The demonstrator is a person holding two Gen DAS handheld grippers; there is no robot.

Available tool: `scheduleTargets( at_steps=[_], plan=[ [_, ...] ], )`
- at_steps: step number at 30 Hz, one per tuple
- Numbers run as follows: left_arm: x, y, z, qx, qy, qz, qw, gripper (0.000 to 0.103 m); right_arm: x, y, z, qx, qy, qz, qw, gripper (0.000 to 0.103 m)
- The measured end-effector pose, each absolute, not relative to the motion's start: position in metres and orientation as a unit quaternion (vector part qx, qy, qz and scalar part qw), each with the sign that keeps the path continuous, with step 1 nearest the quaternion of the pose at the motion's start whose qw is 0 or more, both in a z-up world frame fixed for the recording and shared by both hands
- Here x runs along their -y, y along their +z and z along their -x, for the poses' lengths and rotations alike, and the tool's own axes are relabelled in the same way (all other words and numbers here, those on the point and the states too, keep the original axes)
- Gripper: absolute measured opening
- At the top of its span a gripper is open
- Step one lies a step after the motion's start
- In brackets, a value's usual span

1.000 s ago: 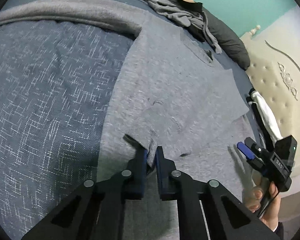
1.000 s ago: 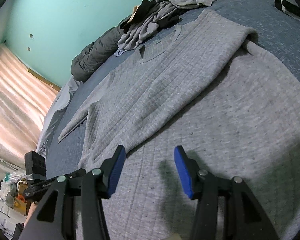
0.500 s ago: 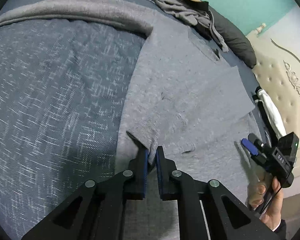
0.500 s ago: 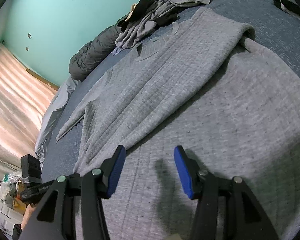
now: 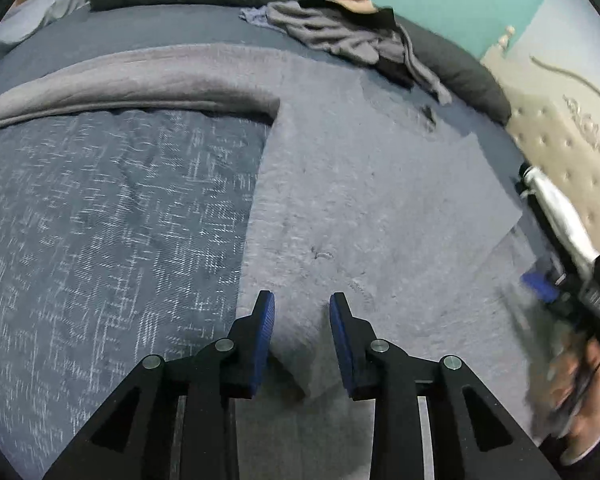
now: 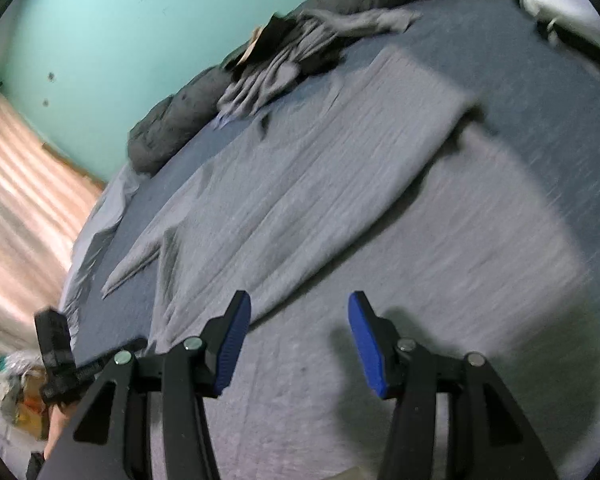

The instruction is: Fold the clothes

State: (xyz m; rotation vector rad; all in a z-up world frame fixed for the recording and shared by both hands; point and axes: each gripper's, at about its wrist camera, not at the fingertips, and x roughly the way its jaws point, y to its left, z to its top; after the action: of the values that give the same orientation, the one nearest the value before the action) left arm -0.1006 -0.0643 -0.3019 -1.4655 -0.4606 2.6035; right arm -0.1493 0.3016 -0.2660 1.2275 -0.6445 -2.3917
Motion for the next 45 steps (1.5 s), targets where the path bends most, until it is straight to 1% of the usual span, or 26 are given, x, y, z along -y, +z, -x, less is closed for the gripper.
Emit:
scheduleTargets(
  at_steps=[3,8,9,14,16,19,20,22,25,26,27,29,35,39,40,41,43,45],
  plan=[
    [0.063,-0.31,0.105,0.145,0.854,0.497,0.06,0.031,-0.327,-0.249,0.163,0.21,-0.861,-0.433,0.163,0.052],
    [0.065,-0.316,0.105,0.143,0.849,0.505,0.064,0.031,-0.369,-0.24,0.203,0.145,-0.87,-0.463,0.088,0.052],
    [0.066,-0.316,0.105,0.143,0.848,0.506,0.064,0.031,-0.375,-0.24,0.211,0.129,-0.871,-0.47,0.069,0.052],
    [0.061,-0.316,0.106,0.13,0.85,0.507,0.061,0.031,-0.383,-0.258,0.252,0.089,-0.857,-0.507,0.039,0.052],
    [0.063,-0.318,0.107,0.133,0.849,0.507,0.063,0.031,-0.383,-0.264,0.261,0.088,-0.854,-0.511,0.049,0.052],
    [0.066,-0.318,0.106,0.136,0.849,0.507,0.065,0.031,-0.381,-0.273,0.274,0.074,-0.85,-0.52,0.036,0.051],
    [0.066,-0.318,0.105,0.136,0.848,0.507,0.065,0.031,-0.381,-0.276,0.277,0.075,-0.849,-0.522,0.038,0.05],
    [0.069,-0.318,0.102,0.135,0.848,0.508,0.066,0.031,-0.382,-0.28,0.283,0.072,-0.848,-0.524,0.04,0.041],
    [0.067,-0.32,0.106,0.134,0.847,0.509,0.069,0.031,-0.379,-0.286,0.291,0.076,-0.846,-0.524,0.058,0.025],
    [0.067,-0.32,0.107,0.134,0.847,0.51,0.07,0.031,-0.376,-0.287,0.292,0.075,-0.845,-0.526,0.063,0.016],
    [0.067,-0.321,0.108,0.133,0.846,0.511,0.07,0.031,-0.375,-0.288,0.293,0.071,-0.846,-0.524,0.064,0.009],
    [0.067,-0.321,0.109,0.132,0.846,0.511,0.072,0.031,-0.374,-0.286,0.294,0.05,-0.856,-0.513,0.053,0.003],
    [0.064,-0.322,0.111,0.122,0.847,0.512,0.074,0.031,-0.363,-0.276,0.297,-0.055,-0.874,-0.482,0.014,0.002],
    [0.066,-0.322,0.111,0.126,0.846,0.512,0.076,0.031,-0.366,-0.285,0.303,-0.092,-0.868,-0.487,-0.025,0.0],
    [0.066,-0.322,0.111,0.126,0.846,0.512,0.076,0.031,-0.374,-0.288,0.305,-0.079,-0.865,-0.494,-0.029,0.0],
    [0.066,-0.322,0.11,0.126,0.846,0.512,0.076,0.031,-0.385,-0.287,0.303,-0.047,-0.866,-0.498,-0.024,0.0],
    [0.066,-0.322,0.111,0.125,0.846,0.512,0.077,0.031,-0.397,-0.278,0.297,-0.027,-0.874,-0.485,-0.028,0.0],
    [0.066,-0.322,0.111,0.125,0.846,0.513,0.076,0.031,-0.403,-0.268,0.293,0.001,-0.881,-0.473,-0.009,0.001]
  ],
)
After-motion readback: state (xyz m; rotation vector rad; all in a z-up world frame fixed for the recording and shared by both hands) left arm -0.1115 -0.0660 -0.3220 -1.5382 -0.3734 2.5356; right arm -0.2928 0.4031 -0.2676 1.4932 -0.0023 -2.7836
